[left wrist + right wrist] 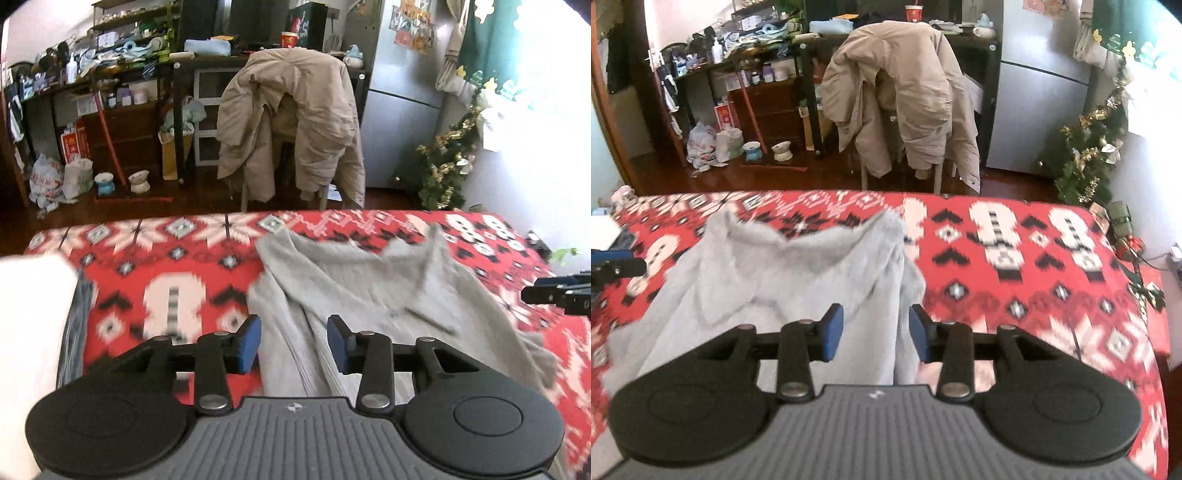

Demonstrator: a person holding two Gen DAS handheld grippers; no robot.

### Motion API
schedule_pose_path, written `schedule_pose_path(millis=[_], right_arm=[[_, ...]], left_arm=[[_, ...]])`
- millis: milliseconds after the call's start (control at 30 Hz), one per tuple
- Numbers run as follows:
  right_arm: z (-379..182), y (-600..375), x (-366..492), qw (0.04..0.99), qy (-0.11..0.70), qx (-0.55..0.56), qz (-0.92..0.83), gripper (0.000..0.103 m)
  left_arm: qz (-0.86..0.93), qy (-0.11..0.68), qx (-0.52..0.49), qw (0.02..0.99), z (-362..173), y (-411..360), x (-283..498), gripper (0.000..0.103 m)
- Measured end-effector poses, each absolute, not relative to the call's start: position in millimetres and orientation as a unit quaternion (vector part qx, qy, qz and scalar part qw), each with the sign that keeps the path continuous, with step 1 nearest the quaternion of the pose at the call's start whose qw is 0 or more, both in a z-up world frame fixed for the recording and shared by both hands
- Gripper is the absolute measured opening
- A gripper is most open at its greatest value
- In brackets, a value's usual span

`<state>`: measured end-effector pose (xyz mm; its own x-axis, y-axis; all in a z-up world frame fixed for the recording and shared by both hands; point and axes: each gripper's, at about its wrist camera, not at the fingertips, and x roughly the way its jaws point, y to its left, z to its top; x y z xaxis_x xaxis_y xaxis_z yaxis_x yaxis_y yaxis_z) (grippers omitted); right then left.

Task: Fold clothes

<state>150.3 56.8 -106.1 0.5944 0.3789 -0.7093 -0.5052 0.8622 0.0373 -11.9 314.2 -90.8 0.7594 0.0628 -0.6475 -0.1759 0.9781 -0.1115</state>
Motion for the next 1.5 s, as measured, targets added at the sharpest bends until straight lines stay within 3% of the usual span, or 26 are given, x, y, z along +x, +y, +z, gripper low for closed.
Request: schedule_pose_path(millis=[200,433,600,667,767,867,1200,1500], right_arm=[[-95,21,62,0.886,0.377,-0.087,0.257,0.049],[-103,-15,-28,0.882,0.374,-0.088,0.274,0.047],[-120,-41,-65,0.881,0.387,-0.076,0.261,0.047],[-128,-50,-75,0.883,0.391,-0.072,0.251,0.044],[-137,-59,-85,0.887,0.393,-0.060,0.233,0.029],[-144,-62,-89,0.886,0.402,-0.056,0.225,0.022],[-154,-60,-89,0.887,0.414,-0.011,0.203,0.022],[-156,-51,-94,0.896,0.397,-0.046,0.191,0.021]], left_arm=[[0.053,0.340,-0.107,0.933,-87,285,-86,0.039],[0.070,0.337,-0.121,0.931,-97,271,-156,0.039],[0.084,0.352,-0.158,0.919,-115,277,-186,0.029],[0.092,0.356,-0.163,0.916,-120,280,-195,0.029],[0.106,0.352,-0.156,0.917,-124,281,-207,0.029],[0.102,0.347,-0.163,0.918,-129,283,-216,0.025],[0.092,0.365,-0.156,0.913,-143,274,-207,0.025],[0.105,0.380,-0.133,0.909,-155,264,-192,0.025]])
